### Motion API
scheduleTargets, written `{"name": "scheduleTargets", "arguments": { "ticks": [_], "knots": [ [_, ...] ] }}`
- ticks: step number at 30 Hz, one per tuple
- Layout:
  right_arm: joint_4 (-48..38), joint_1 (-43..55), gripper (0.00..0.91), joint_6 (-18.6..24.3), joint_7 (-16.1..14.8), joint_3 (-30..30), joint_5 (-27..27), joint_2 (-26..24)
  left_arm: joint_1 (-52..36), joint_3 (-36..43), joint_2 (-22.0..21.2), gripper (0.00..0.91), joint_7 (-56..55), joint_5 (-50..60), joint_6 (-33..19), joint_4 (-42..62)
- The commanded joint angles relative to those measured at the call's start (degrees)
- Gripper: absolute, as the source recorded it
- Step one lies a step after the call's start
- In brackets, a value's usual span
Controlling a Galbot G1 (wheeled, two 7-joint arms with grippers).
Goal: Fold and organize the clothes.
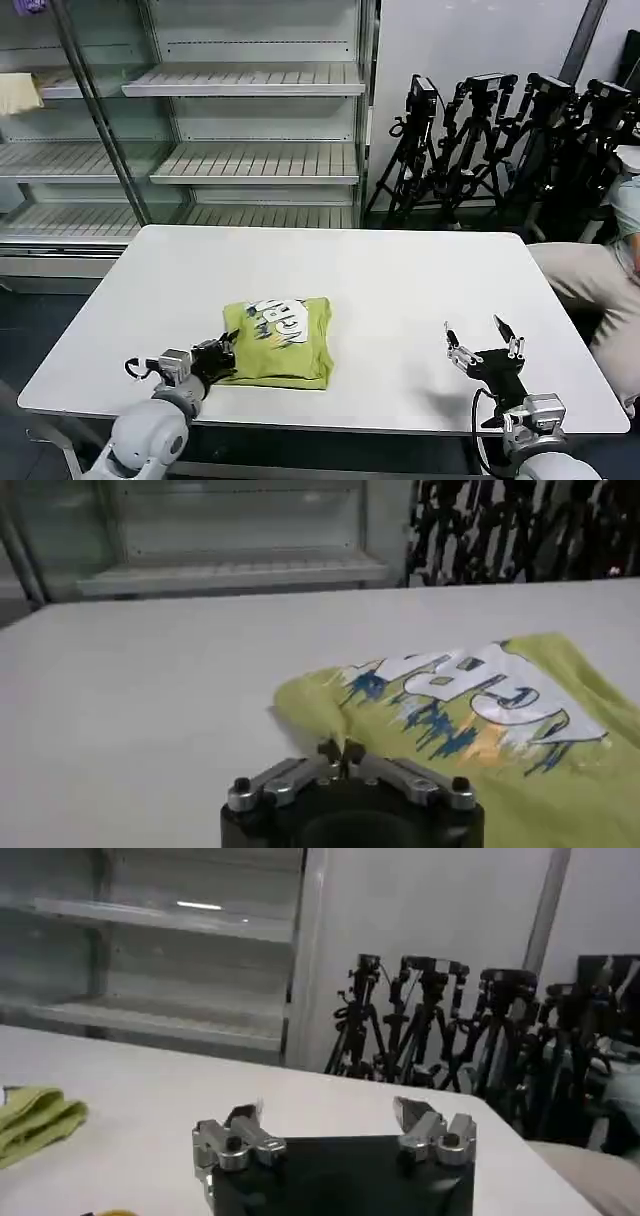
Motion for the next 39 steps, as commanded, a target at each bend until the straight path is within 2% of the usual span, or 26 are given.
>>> {"name": "scheduleTargets", "arguments": {
  "ticks": [1,3,6,9,11,14,15,17,18,19,21,24,28,31,35,39],
  "knots": [
    [0.2,0.4,0.907,0.1,0.1,-0.2,-0.3,0.3,2.7,-15.3,17.8,0.0,10.0,4.6,0.0,0.5],
    [0.2,0.8,0.907,0.2,0.1,-0.6,-0.6,0.5,4.6,-22.1,25.3,0.0,13.0,4.9,-0.8,3.6],
    [0.3,0.9,0.907,0.5,0.0,-1.2,-0.6,0.9,7.8,-30.8,32.9,0.0,15.5,5.6,-2.6,8.6],
    [0.0,0.7,0.907,1.1,-0.2,-1.5,-0.7,1.3,10.2,-36.0,35.6,0.0,16.9,5.5,-2.9,10.1],
    [-0.1,0.6,0.907,1.2,-0.1,-1.6,-0.7,1.6,11.8,-37.5,35.3,0.0,17.0,5.9,-2.3,6.8],
    [0.1,0.2,0.907,1.3,-0.2,-1.4,-0.8,1.6,13.4,-35.4,32.0,0.01,12.9,6.1,-1.0,-2.5],
    [0.3,0.0,0.907,1.3,-0.2,-1.3,-0.8,1.6,12.9,-30.7,29.1,0.0,9.1,4.5,0.0,-9.8],
    [0.5,-0.3,0.907,1.3,-0.2,-0.9,-0.8,1.6,12.0,-23.7,25.8,0.0,4.0,5.4,0.0,-17.4],
    [0.7,-0.5,0.907,1.3,-0.1,-0.6,-0.8,1.5,11.2,-18.0,22.5,0.0,2.4,7.6,0.1,-20.3],
    [0.8,-0.7,0.907,1.3,-0.2,-0.4,-0.8,1.4,11.0,-14.2,21.2,0.0,2.3,8.4,0.1,-23.2],
    [1.5,-1.3,0.907,1.2,-0.1,0.3,-0.9,1.2,11.7,-4.3,15.1,0.0,2.5,12.3,0.1,-28.3],
    [1.8,-2.0,0.907,1.1,-0.1,1.4,-0.7,0.8,13.4,3.3,9.0,0.0,3.1,16.9,0.1,-30.3],
    [2.8,-3.8,0.907,1.1,-0.1,2.7,-1.0,0.9,14.6,11.0,3.4,0.0,4.4,21.1,0.0,-32.0],
    [2.7,-4.0,0.907,1.2,-0.2,3.0,-1.2,1.0,14.0,17.2,-2.1,0.0,5.6,27.7,0.0,-28.4],
    [3.2,-4.4,0.907,1.1,-0.2,3.5,-1.2,1.0,12.1,20.1,-6.2,0.0,5.8,31.0,-0.1,-23.6],
    [3.6,-4.4,0.907,1.0,-0.1,4.4,-1.0,0.8,6.9,15.9,-7.1,0.0,6.0,31.0,-0.8,-19.1]
  ]
}}
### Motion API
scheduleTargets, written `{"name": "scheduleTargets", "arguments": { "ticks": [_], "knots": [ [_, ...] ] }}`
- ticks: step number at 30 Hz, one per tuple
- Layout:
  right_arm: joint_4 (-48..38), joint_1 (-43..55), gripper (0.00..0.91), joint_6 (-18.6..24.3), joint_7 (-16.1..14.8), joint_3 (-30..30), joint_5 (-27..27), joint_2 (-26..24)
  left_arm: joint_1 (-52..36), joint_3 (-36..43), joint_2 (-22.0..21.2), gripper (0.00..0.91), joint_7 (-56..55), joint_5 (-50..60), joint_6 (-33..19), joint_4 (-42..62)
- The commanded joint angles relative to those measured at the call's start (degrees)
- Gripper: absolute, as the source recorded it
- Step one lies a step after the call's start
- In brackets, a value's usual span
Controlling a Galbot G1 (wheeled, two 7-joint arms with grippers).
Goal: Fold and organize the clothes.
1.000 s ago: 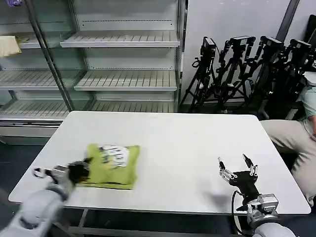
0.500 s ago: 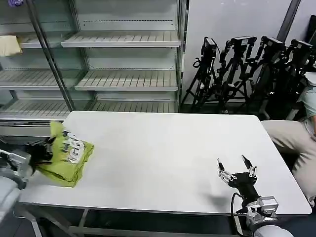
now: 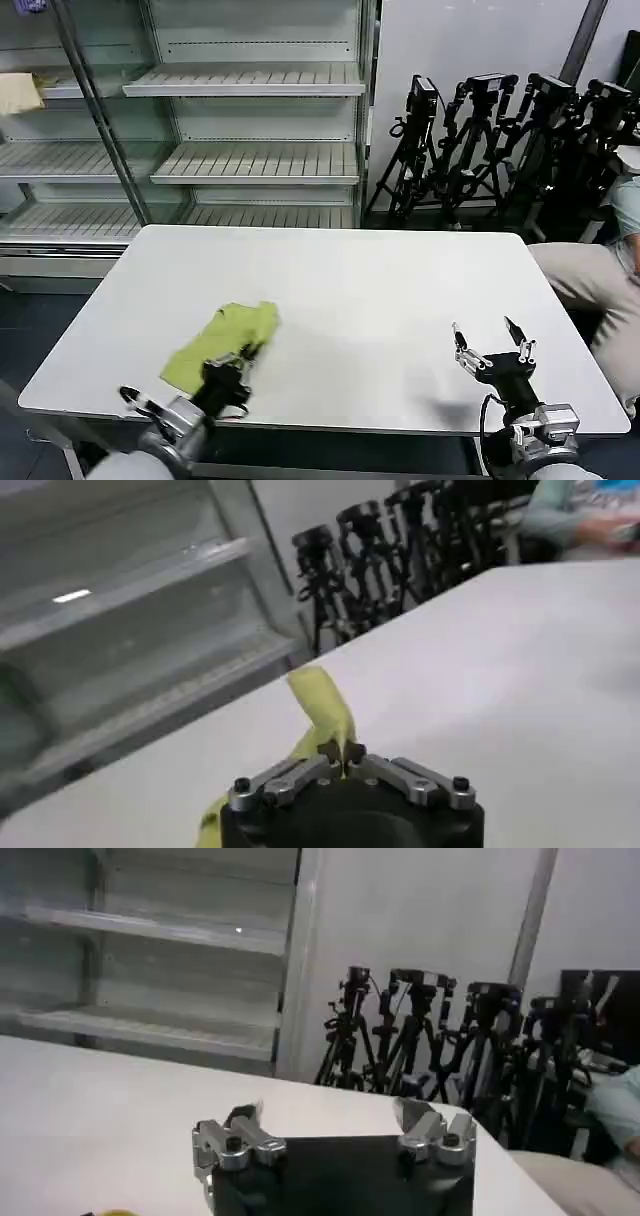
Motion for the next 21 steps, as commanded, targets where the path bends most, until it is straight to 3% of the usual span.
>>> {"name": "scheduleTargets", "arguments": {
  "ticks": [1,6,10,13,21],
  "knots": [
    [0.9,-1.0,0.907,-0.1,0.1,1.7,0.1,-0.2,-6.5,8.1,-10.0,0.0,-0.1,7.8,-0.2,3.4],
    [0.5,-0.8,0.907,0.0,0.0,1.8,0.2,-0.4,-8.3,-3.3,0.9,0.0,1.2,-0.5,0.4,1.1],
    [0.1,-0.4,0.907,0.1,-0.1,1.0,0.1,0.5,-7.6,-8.2,3.8,0.01,-0.3,-9.1,0.4,0.5],
    [-0.2,-0.1,0.907,0.2,-0.1,0.6,-0.1,0.7,-6.5,-6.2,2.2,0.01,-1.9,-11.5,0.5,0.3],
    [-0.3,0.1,0.907,0.0,-0.1,1.8,0.4,-0.4,-6.0,7.4,-8.1,0.01,-6.5,-14.8,0.3,1.6]
  ]
}}
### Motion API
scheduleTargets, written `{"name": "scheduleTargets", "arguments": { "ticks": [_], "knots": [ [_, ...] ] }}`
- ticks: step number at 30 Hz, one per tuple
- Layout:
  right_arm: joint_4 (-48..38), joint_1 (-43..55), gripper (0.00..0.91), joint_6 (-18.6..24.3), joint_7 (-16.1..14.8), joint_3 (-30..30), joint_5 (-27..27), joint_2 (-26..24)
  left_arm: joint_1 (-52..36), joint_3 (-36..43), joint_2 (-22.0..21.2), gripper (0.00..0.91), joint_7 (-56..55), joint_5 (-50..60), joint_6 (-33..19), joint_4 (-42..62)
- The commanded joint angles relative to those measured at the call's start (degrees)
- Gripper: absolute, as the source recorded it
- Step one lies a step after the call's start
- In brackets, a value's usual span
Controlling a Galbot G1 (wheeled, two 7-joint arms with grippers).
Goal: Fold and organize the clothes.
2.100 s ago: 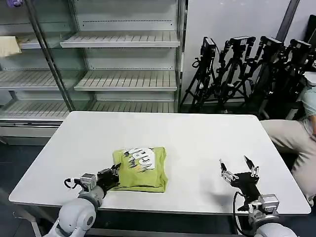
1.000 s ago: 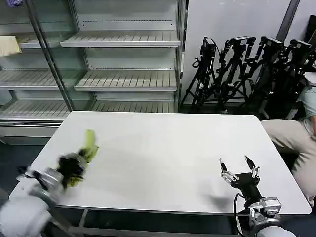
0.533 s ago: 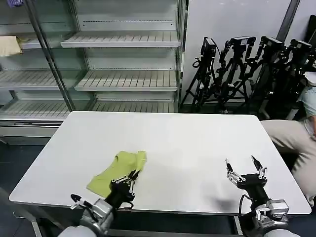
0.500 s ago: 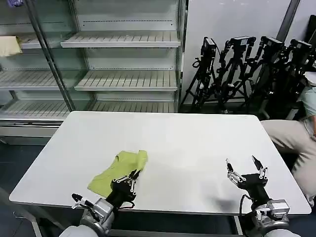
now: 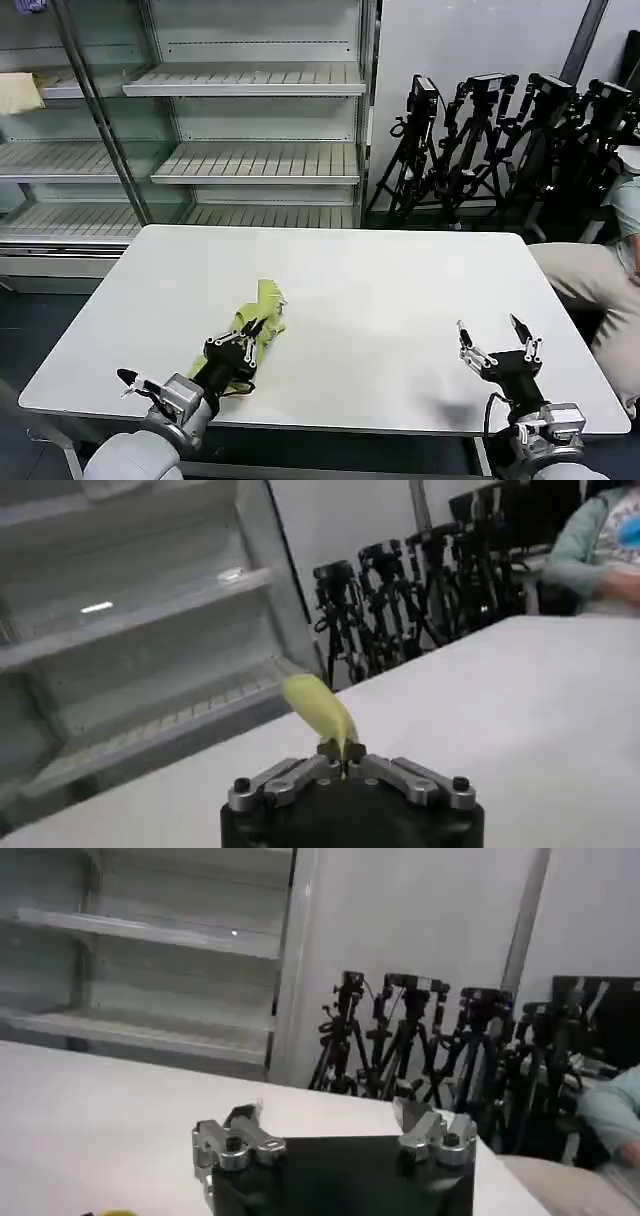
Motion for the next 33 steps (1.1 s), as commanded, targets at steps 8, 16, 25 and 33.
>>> {"name": "scheduleTargets", "arguments": {
  "ticks": [8,16,25,33],
  "knots": [
    [0.0,-0.6,0.907,-0.1,0.1,2.5,1.6,-1.3,-4.9,10.9,-10.5,0.01,-5.2,-2.8,0.0,4.9],
    [-0.4,0.5,0.907,-0.3,0.1,1.4,1.6,-1.3,-9.5,-2.1,-0.7,0.01,-6.6,-9.2,0.1,4.8],
    [-0.9,2.0,0.907,-0.6,0.2,0.3,1.8,-1.5,-1.4,-25.6,19.7,0.0,7.2,-5.6,0.1,7.3],
    [-1.6,1.1,0.907,0.4,-0.1,1.5,2.6,-1.2,6.8,-40.2,29.0,0.0,20.7,8.3,-0.9,12.1]
  ]
}}
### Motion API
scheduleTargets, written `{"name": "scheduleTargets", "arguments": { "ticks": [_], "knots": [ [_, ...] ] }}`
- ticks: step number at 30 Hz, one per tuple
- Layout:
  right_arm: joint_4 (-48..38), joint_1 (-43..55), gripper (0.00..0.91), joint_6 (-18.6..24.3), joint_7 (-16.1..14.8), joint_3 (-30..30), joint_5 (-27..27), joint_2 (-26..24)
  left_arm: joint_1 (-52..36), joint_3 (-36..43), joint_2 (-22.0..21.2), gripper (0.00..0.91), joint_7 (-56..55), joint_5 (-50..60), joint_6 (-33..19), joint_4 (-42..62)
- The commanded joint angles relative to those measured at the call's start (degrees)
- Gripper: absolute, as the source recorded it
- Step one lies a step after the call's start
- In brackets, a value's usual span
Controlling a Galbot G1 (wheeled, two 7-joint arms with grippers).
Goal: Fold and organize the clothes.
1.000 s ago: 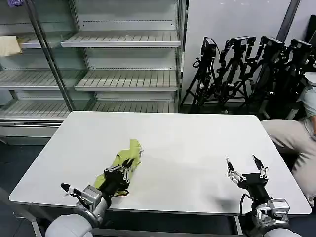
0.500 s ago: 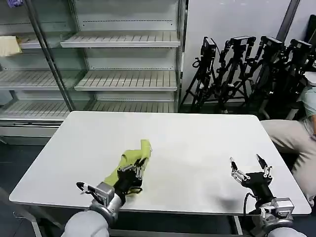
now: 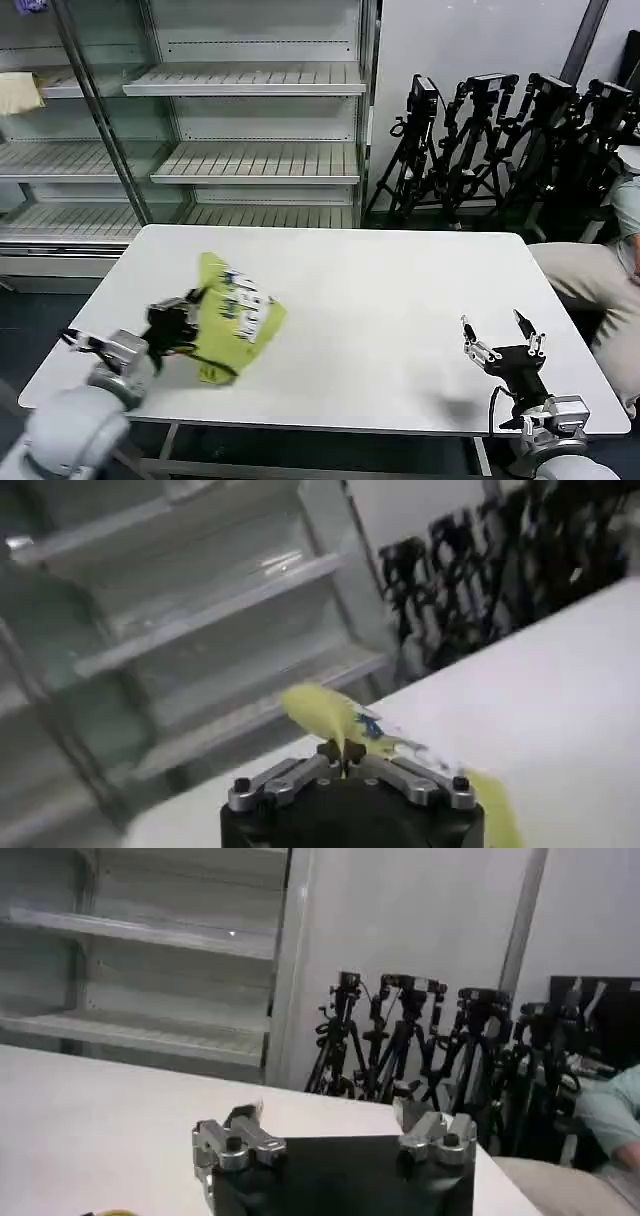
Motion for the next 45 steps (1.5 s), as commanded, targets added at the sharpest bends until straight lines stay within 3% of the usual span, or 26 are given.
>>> {"name": "scheduleTargets", "arguments": {
  "ticks": [1,6,10,13,16,19,24,32,37,39,45],
  "knots": [
    [-0.5,-0.4,0.907,0.8,-0.2,1.1,0.9,-0.1,9.8,-26.1,17.9,0.0,17.5,13.6,-1.6,5.5],
    [-0.7,-1.3,0.907,1.6,-0.4,1.9,1.5,-0.4,11.5,-27.3,18.0,0.0,21.7,25.1,-3.0,6.0],
    [-0.8,-1.9,0.907,1.9,-0.5,2.5,1.8,-0.6,11.2,-22.3,14.3,0.0,22.8,33.1,-4.9,1.8],
    [-1.0,-2.1,0.907,2.2,-0.5,2.7,1.8,-0.8,11.5,-12.2,9.0,0.0,19.6,34.8,-4.3,-3.5],
    [-1.0,-2.2,0.907,2.2,-0.5,2.7,1.7,-0.8,11.5,5.0,0.5,0.0,13.3,38.9,-4.2,-6.0],
    [-0.8,-2.3,0.907,2.1,-0.5,2.7,1.6,-0.8,11.0,16.4,-6.0,0.0,10.5,43.5,-4.5,-5.6],
    [-0.4,-2.3,0.907,1.7,-0.5,3.3,1.6,-1.0,7.8,24.0,-11.7,0.01,7.9,44.6,-4.9,-4.0],
    [0.3,-2.6,0.907,1.5,-0.6,3.6,1.2,-0.8,-0.7,26.8,-16.0,0.01,0.9,27.5,0.1,-1.6],
    [0.7,-1.0,0.907,2.2,0.7,4.4,-0.7,-1.8,-6.0,27.5,-18.3,0.01,-1.4,16.4,0.1,0.9],
    [0.8,0.6,0.907,0.0,-0.1,5.1,0.1,-2.7,-7.8,28.1,-19.4,0.01,-2.9,12.5,0.2,2.0],
    [-1.2,7.0,0.907,-0.9,0.0,3.0,0.0,-4.0,-13.7,30.7,-23.7,0.01,-18.3,-8.3,0.4,5.3]
  ]
}}
